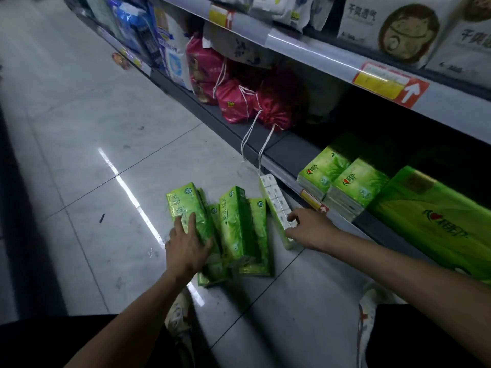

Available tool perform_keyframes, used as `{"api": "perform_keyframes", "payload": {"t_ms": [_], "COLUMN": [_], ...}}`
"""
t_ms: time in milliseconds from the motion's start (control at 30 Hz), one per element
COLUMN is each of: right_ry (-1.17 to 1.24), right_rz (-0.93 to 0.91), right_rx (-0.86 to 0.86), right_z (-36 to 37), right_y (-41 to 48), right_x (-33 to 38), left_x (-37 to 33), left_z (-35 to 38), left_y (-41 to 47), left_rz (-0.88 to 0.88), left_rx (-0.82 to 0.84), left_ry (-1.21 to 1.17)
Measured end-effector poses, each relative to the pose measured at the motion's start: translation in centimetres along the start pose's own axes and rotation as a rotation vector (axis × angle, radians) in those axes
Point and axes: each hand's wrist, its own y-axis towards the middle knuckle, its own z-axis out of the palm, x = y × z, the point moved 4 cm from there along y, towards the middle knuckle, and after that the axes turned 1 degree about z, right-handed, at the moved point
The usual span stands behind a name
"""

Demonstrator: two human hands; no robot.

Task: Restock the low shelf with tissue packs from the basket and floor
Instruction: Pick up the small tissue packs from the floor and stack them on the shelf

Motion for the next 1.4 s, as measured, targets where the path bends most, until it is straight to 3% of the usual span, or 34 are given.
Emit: {"api": "perform_keyframes", "payload": {"t_ms": [167, 633, 967, 1067, 1167, 1400], "right_ry": [-0.018, -0.007, 0.028, 0.066, 0.127, 0.518], "right_rz": [-0.018, 0.004, -0.019, -0.041, -0.075, -0.142], "right_rx": [0.029, 0.042, 0.007, 0.006, -0.019, -0.068], "right_z": [1.4, 1.5, 0.1, -0.6, -1.9, -5.3], "right_y": [0.3, 1.0, -0.1, -1.2, -2.2, -5.7], "right_x": [0.3, -0.8, 0.1, 1.3, 2.9, 5.2], "left_x": [1.1, 0.7, 0.8, -0.6, -2.3, -8.3], "left_z": [1.5, 3.7, -2.6, -7.3, -11.8, -21.3], "left_y": [0.0, 1.5, 1.5, 1.5, 1.3, -3.3], "left_rz": [-0.217, -0.369, -0.428, -0.448, -0.511, -0.325], "left_rx": [0.044, 0.168, 0.135, 0.092, 0.215, 0.406], "left_ry": [-0.262, -0.396, -0.555, -0.782, -1.087, -1.490]}}
